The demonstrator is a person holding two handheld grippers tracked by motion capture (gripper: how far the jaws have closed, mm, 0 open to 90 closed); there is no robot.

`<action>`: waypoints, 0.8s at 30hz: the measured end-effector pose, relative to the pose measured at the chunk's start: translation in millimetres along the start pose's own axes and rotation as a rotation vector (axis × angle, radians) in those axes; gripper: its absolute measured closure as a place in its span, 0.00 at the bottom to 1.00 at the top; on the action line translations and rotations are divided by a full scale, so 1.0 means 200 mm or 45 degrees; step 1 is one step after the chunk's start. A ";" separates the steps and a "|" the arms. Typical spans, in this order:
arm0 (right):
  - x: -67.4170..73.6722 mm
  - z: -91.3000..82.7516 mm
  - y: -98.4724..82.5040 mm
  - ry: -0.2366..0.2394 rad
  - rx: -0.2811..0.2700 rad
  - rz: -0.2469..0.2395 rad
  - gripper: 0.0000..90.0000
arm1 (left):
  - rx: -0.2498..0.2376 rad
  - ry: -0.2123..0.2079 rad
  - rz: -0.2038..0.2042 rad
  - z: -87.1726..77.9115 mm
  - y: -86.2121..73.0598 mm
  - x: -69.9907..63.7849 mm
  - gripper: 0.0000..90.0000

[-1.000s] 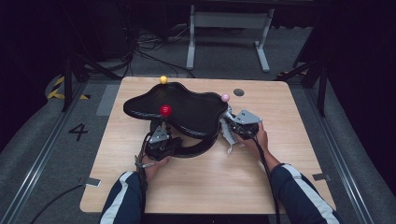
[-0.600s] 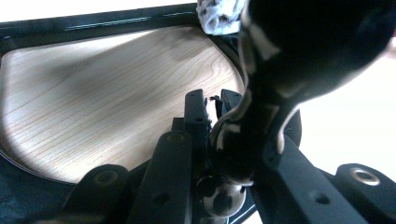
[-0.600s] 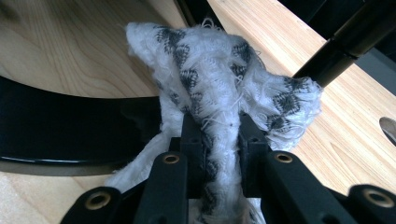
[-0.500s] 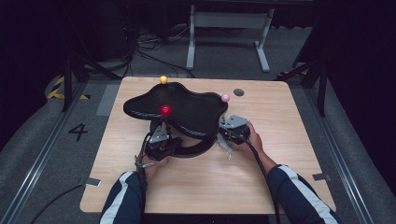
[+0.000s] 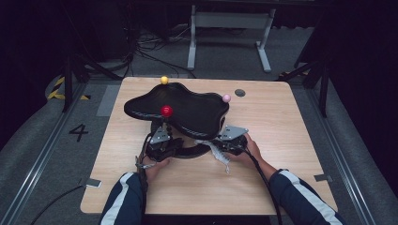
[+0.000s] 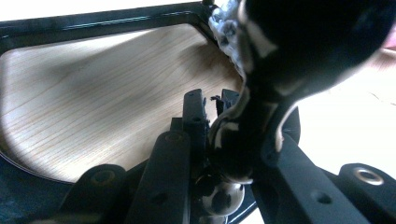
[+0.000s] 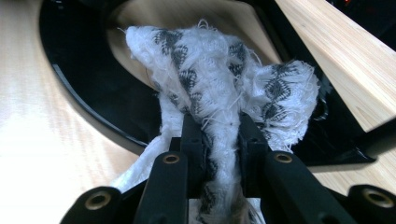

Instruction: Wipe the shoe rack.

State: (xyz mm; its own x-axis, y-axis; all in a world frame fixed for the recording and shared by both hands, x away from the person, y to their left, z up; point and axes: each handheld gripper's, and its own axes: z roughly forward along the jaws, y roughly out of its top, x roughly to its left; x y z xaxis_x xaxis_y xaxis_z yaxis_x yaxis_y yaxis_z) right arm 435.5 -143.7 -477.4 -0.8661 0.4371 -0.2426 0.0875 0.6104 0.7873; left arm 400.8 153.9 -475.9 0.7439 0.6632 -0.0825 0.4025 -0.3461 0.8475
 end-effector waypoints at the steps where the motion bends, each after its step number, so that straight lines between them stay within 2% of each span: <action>1: 0.00 0.00 0.00 -0.009 0.007 -0.015 0.86 | 0.002 0.007 0.004 0.00 0.00 0.00 0.86; 3: 0.01 0.00 0.01 -0.021 0.020 -0.055 0.86 | 0.001 0.020 0.020 0.00 0.00 0.00 0.85; 5: -0.01 -0.01 0.00 -0.040 0.024 -0.065 0.86 | 0.017 0.023 0.020 -0.01 0.00 -0.01 0.82; 7: -0.03 -0.01 -0.02 -0.044 0.019 -0.030 0.85 | 0.061 0.024 0.030 -0.04 0.00 -0.01 0.80; 8: -0.04 -0.02 -0.02 -0.046 0.019 -0.023 0.85 | 0.051 0.033 0.027 -0.04 -0.01 -0.01 0.78; 10: -0.06 -0.02 -0.03 -0.046 0.015 0.005 0.83 | 0.101 0.051 0.070 -0.06 0.00 -0.02 0.76; 11: -0.07 -0.02 -0.04 -0.043 0.014 0.021 0.82 | 0.094 0.049 0.069 -0.06 -0.01 -0.02 0.73; 14: -0.08 -0.03 -0.04 -0.051 0.017 0.032 0.77 | 0.151 0.077 0.075 -0.09 -0.02 -0.02 0.62; 16: -0.08 -0.03 -0.05 -0.061 0.017 0.050 0.69 | 0.161 0.105 0.089 -0.10 -0.03 -0.01 0.54; 20: -0.12 -0.03 -0.06 -0.051 0.046 0.143 0.53 | 0.167 0.096 0.044 -0.10 -0.04 0.00 0.45; 22: -0.14 -0.03 -0.08 -0.033 0.066 0.191 0.51 | 0.164 0.090 0.054 -0.10 -0.03 0.01 0.41; 24: -0.15 -0.02 -0.09 -0.015 0.079 0.217 0.50 | 0.163 0.059 0.035 -0.09 -0.04 0.00 0.38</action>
State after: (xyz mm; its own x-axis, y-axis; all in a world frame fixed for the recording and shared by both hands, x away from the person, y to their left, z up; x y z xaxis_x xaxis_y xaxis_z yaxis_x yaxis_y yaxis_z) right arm 457.8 -170.5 -481.4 -0.8303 0.5453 -0.1155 0.2633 0.5663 0.7811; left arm 388.2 167.3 -472.9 0.7312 0.6813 -0.0330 0.4490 -0.4444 0.7752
